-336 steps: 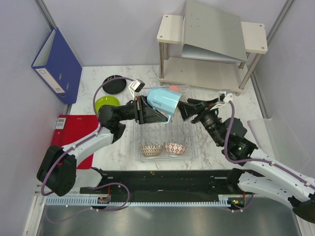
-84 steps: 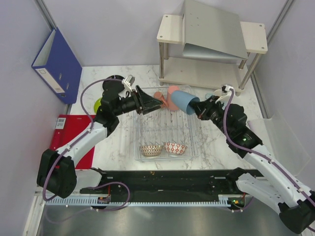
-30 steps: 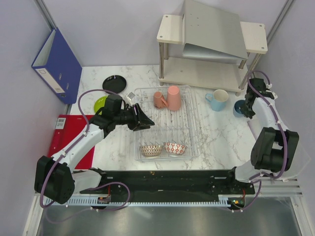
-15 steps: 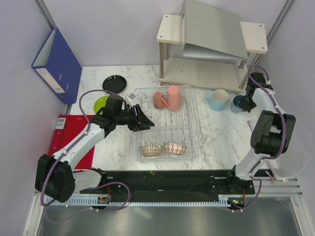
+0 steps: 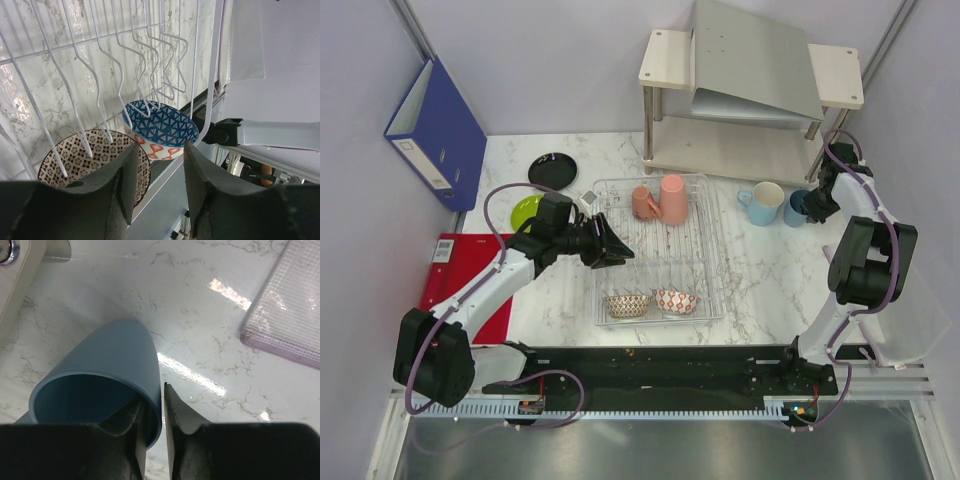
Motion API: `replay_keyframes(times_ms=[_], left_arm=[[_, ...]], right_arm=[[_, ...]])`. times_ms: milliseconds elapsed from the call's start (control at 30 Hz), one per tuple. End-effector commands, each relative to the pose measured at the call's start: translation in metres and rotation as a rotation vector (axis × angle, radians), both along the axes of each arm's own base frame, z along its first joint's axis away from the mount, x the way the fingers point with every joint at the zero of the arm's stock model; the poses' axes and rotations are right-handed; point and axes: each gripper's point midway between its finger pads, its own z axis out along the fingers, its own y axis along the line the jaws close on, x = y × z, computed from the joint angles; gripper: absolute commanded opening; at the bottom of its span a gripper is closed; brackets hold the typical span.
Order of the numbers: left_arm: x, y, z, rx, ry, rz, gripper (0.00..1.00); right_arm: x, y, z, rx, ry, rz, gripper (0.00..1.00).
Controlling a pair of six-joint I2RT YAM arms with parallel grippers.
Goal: Unload the mixed dishes from the dish rack
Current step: Place the cup at the center of the board, then pick up the cup from the dish rack.
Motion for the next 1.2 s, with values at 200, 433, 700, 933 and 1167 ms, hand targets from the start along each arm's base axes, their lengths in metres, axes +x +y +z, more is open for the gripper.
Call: replay_keyframes(times_ms=[200,433,700,933,1167], left_arm=[[-0.001,-0.003,0.005,-0.009,-0.025,-0.042,0.47],[-0.001,-0.002,0.002,-0.002,-0.022,-0.038,0.47],[0.003,-0.004,0.008,-0.003,-0.042,-0.034,0.47],[0.02,-0.001,0.04,0.018,-0.187,0.022,0.49],[0.052,0.008,0.075,0.159,-0.394,0.095,0.7]], right_arm=[[0.013,0.002,0.04,0.0,-0.103,0.037,0.55],[0.009,0.011,0.068,0.021,-0.181,0.065,0.68],[-0.01,0.051,0.101,0.095,-0.31,0.156,0.72],[-0.022,0.154,0.161,0.162,-0.616,0.488,0.77],[-0.054,0.251,0.182,-0.032,-0.792,0.932,0.83]])
